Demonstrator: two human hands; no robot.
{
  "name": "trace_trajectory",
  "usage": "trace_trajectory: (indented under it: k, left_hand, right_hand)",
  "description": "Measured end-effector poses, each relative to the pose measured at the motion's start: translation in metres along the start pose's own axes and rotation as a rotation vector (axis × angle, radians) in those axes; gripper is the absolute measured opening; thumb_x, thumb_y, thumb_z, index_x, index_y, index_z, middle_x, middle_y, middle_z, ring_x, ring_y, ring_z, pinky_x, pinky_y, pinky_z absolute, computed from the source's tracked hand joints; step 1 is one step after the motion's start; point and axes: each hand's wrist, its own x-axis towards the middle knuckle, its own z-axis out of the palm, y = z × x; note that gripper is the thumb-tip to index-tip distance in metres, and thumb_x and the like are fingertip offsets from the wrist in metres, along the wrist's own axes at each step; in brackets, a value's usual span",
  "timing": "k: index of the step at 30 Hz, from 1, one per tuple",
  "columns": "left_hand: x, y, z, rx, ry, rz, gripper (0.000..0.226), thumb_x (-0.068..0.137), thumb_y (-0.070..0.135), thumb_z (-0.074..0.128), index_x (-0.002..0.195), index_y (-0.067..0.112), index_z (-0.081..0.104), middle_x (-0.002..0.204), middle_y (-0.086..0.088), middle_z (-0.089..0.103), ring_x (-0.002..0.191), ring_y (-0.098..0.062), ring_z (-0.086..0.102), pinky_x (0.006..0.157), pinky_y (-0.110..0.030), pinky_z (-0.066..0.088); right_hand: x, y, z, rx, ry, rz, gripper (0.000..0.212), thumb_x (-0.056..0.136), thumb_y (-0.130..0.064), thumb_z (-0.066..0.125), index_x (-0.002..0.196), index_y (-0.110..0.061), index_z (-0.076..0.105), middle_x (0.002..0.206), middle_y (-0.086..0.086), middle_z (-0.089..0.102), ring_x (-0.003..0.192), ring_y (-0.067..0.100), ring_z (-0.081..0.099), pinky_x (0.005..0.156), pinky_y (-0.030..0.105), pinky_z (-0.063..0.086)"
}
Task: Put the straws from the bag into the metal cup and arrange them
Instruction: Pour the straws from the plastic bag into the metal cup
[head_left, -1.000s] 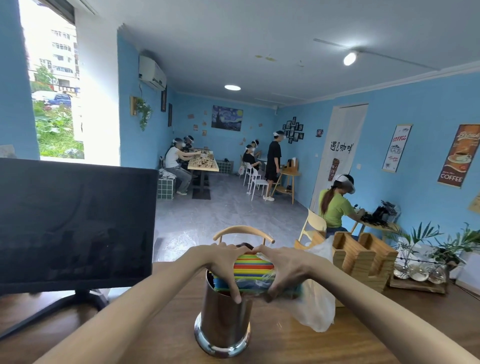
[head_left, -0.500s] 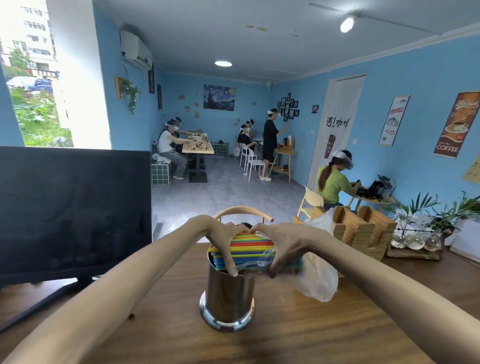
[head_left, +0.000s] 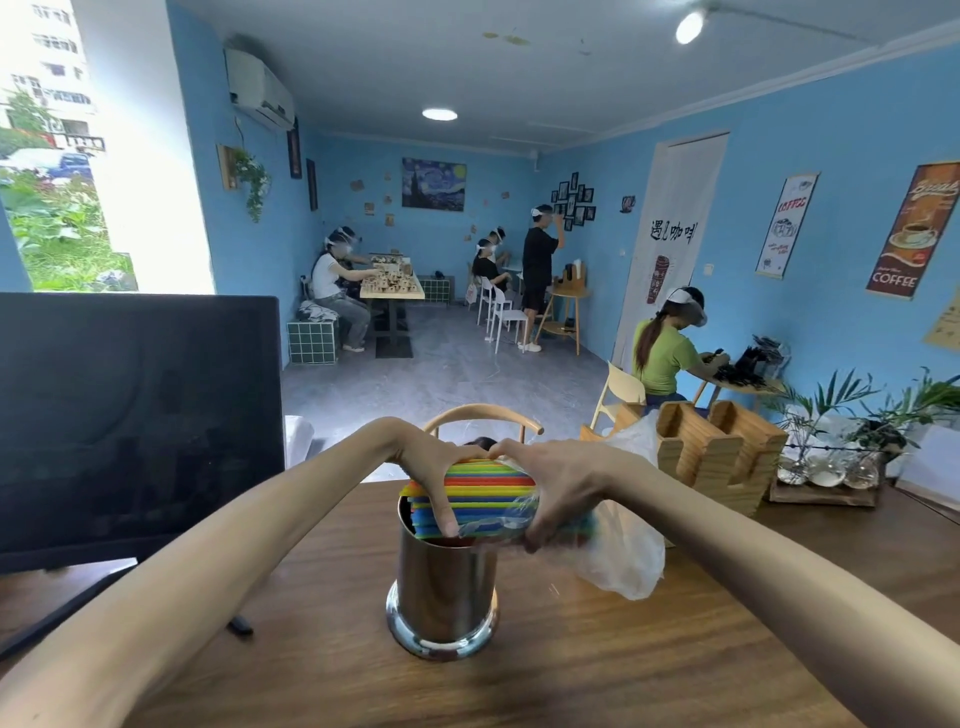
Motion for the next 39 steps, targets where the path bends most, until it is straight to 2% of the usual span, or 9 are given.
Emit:
trace_trajectory:
  k: [4,9,14,20,23,27,31,36,39]
  left_hand:
    - [0.000,-0.005,0.009,-0.030,0.092,0.026,0.105,0.067,0.039,0.094,0.150,0.032,0.030,0.138,0.010,0.049,0.125,-0.014,0.052,0.105,-0.028,0.047]
    - [-0.004,-0.006,0.017,-0.020,0.226,0.070,0.102,0.068,0.039,0.094,0.150,0.032,0.034,0.128,0.013,0.052,0.115,-0.010,0.054,0.095,-0.020,0.046]
    - [-0.005,-0.012,0.028,-0.063,0.294,0.094,0.102,0.064,0.046,0.094,0.147,0.037,0.036,0.129,0.015,0.057,0.114,-0.008,0.057,0.097,-0.021,0.047]
    - [-0.007,-0.018,0.046,-0.111,0.413,0.090,0.092,0.061,0.059,0.089,0.140,0.045,0.042,0.124,0.016,0.063,0.111,-0.008,0.060,0.102,-0.034,0.052]
    - [-0.007,-0.019,0.052,-0.145,0.474,0.101,0.086,0.065,0.058,0.086,0.138,0.048,0.042,0.122,0.016,0.064,0.110,-0.008,0.061,0.099,-0.034,0.053]
    - [-0.004,-0.018,0.055,-0.160,0.496,0.100,0.081,0.068,0.054,0.086,0.137,0.043,0.045,0.120,0.013,0.064,0.109,-0.010,0.062,0.098,-0.037,0.055]
    - [0.002,-0.018,0.062,-0.190,0.543,0.104,0.082,0.069,0.050,0.088,0.138,0.039,0.044,0.120,0.013,0.061,0.108,-0.007,0.059,0.096,-0.034,0.054]
    - [0.006,-0.014,0.081,-0.264,0.656,0.113,0.084,0.069,0.047,0.089,0.139,0.038,0.043,0.119,0.017,0.058,0.106,-0.001,0.058,0.091,-0.025,0.053]
    - [0.007,-0.013,0.087,-0.307,0.714,0.121,0.088,0.068,0.045,0.089,0.142,0.037,0.043,0.120,0.016,0.060,0.106,-0.001,0.060,0.091,-0.025,0.054]
  right_hand:
    - [-0.001,0.005,0.006,0.007,0.070,-0.029,0.101,0.068,-0.044,0.090,0.148,-0.031,0.028,0.128,-0.001,0.059,0.107,0.017,0.055,0.088,0.031,0.044]
    - [-0.001,0.010,0.008,0.000,0.075,-0.044,0.101,0.069,-0.047,0.088,0.148,-0.031,0.027,0.129,0.000,0.059,0.112,0.020,0.058,0.097,0.039,0.050]
    - [0.002,0.011,0.002,-0.022,0.060,-0.071,0.099,0.069,-0.047,0.088,0.147,-0.032,0.030,0.128,-0.002,0.060,0.110,0.017,0.057,0.095,0.035,0.049]
    - [0.007,0.018,-0.002,-0.017,0.057,-0.100,0.090,0.069,-0.045,0.088,0.141,-0.038,0.035,0.117,-0.009,0.060,0.102,0.013,0.056,0.084,0.027,0.041]
    - [0.009,0.022,-0.006,-0.008,0.049,-0.104,0.086,0.070,-0.042,0.086,0.140,-0.039,0.037,0.115,-0.009,0.061,0.101,0.012,0.057,0.083,0.027,0.043]
    - [0.010,0.023,-0.008,-0.009,0.032,-0.114,0.083,0.071,-0.040,0.086,0.140,-0.038,0.039,0.114,-0.010,0.059,0.102,0.012,0.056,0.083,0.026,0.041]
    - [0.012,0.025,-0.012,-0.021,0.040,-0.119,0.084,0.069,-0.041,0.087,0.139,-0.039,0.040,0.114,-0.010,0.060,0.102,0.013,0.057,0.085,0.029,0.046]
    - [0.010,0.024,-0.014,-0.050,0.059,-0.152,0.088,0.065,-0.048,0.090,0.139,-0.038,0.043,0.125,-0.008,0.059,0.109,0.012,0.055,0.093,0.032,0.047]
    - [0.008,0.030,-0.013,-0.010,0.100,-0.162,0.093,0.054,-0.067,0.081,0.137,-0.040,0.049,0.125,-0.011,0.058,0.109,0.009,0.053,0.096,0.032,0.047]
